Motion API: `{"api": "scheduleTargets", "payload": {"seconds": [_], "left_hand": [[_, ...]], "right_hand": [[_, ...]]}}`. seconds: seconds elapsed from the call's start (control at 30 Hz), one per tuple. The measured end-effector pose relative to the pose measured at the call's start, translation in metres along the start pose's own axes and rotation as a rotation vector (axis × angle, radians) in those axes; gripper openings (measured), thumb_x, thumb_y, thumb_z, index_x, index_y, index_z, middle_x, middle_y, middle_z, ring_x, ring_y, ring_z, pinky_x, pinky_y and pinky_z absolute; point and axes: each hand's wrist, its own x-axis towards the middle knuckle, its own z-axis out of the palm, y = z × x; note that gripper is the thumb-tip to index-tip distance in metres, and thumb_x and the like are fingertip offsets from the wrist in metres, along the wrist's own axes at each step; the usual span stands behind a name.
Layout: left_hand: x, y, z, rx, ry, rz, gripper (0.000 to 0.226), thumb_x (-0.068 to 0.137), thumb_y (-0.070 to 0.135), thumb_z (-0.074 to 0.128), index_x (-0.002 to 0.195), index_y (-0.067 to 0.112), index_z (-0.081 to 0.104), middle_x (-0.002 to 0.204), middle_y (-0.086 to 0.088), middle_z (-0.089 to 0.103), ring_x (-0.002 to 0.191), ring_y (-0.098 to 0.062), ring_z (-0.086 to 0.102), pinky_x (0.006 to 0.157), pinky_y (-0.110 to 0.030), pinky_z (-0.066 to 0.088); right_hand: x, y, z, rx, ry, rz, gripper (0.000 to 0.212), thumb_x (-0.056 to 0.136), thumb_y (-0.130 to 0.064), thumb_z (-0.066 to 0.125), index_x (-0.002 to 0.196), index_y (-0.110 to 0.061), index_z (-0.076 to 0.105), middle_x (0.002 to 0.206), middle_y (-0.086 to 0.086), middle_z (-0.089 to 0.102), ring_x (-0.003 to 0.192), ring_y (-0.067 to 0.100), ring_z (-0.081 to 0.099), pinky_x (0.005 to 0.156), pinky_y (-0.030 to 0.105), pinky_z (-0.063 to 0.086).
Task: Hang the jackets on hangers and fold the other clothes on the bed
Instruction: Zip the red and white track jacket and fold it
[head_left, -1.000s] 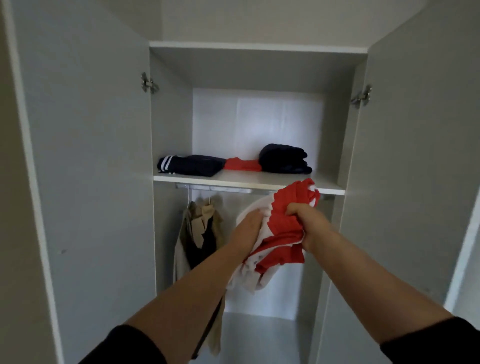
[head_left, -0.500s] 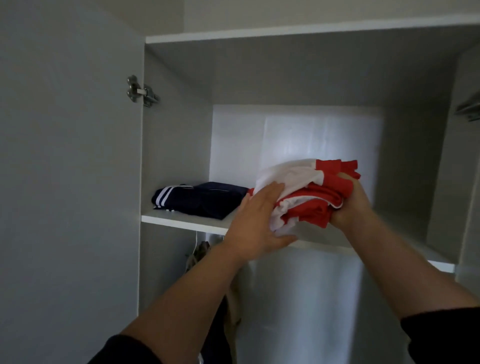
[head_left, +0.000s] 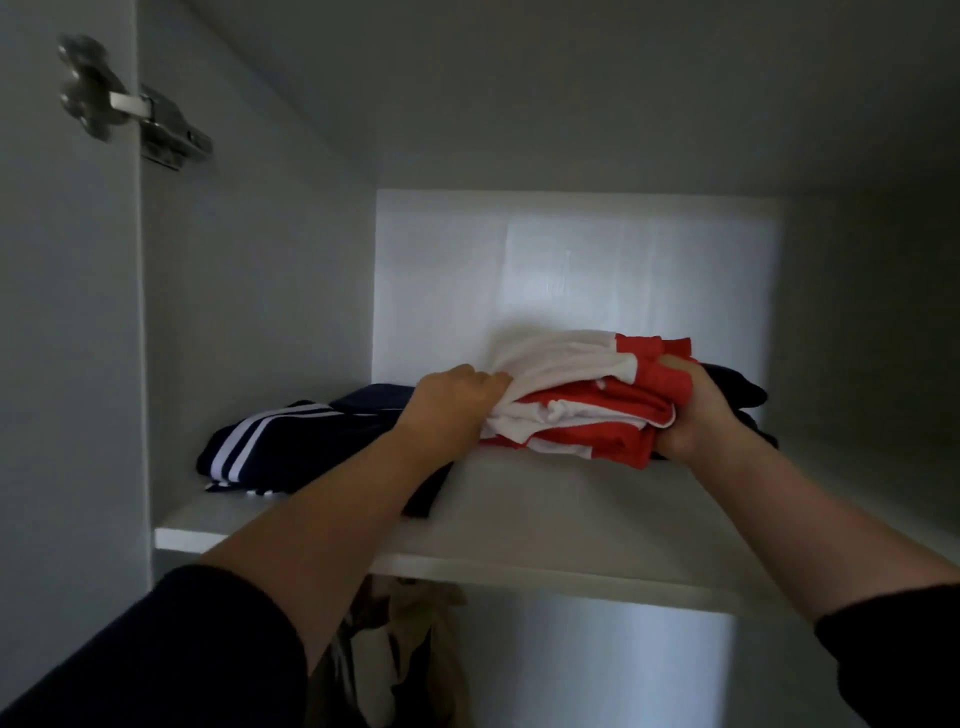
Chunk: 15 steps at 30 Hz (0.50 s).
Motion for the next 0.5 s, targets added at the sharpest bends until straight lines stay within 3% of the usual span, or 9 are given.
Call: {"api": "scheduleTargets", "payload": {"seconds": [0.07,0.2,0.33,0.43,0.5], "left_hand": [[0.009,-0.021,0.017,0.038,-0.008,0.044,0.051,0.03,0.001,0.089,0.077,0.008,0.071,0.053,-0.005,0.058,0.046,-0.023,0.056,0.034,-0.021,0.037],[0.022,-0.061,0.054,0.082,-0.067,0.143,0.044,0.042,0.006,0.088,0.082,0.009,0.07,0.059,-0.005,0.06,0.052,-0.024,0.058,0.039,-0.02,0.033],[0.039,-0.093,0.076,0.157,-0.059,0.161,0.039,0.041,0.009,0.087,0.076,0.011,0.071,0.057,-0.003,0.061,0.052,-0.023,0.059,0.036,-0.02,0.034],[0.052,-0.124,0.084,0.198,-0.125,0.118,0.031,0.065,0.011,0.078,0.094,0.009,0.069,0.075,-0.009,0.066,0.071,-0.027,0.063,0.048,-0.03,0.044],[0.06,-0.149,0.086,0.215,-0.103,0.082,0.031,0.071,0.01,0.074,0.101,0.007,0.066,0.08,-0.013,0.066,0.077,-0.031,0.062,0.053,-0.034,0.047]], "right_hand": [[0.026,0.007,0.003,-0.02,0.053,0.022,0.02,0.09,-0.012,0.04,0.083,-0.012,0.059,0.078,0.009,0.058,0.072,0.023,0.06,0.073,0.033,0.051],[0.075,0.021,0.008,-0.044,0.112,0.058,0.017,0.09,-0.01,0.04,0.081,-0.013,0.053,0.08,0.009,0.048,0.073,0.022,0.051,0.073,0.033,0.045],[0.12,0.023,0.017,-0.039,0.11,0.085,0.016,0.092,-0.009,0.041,0.081,-0.013,0.053,0.079,0.008,0.049,0.071,0.022,0.051,0.072,0.033,0.045],[0.158,0.022,0.033,-0.059,0.05,0.067,0.02,0.094,-0.007,0.041,0.101,-0.008,0.059,0.086,0.011,0.052,0.075,0.023,0.053,0.079,0.035,0.047],[0.186,0.022,0.047,-0.042,-0.016,0.05,0.036,0.095,-0.005,0.039,0.127,-0.002,0.055,0.102,0.016,0.055,0.09,0.027,0.055,0.097,0.039,0.044]]}}
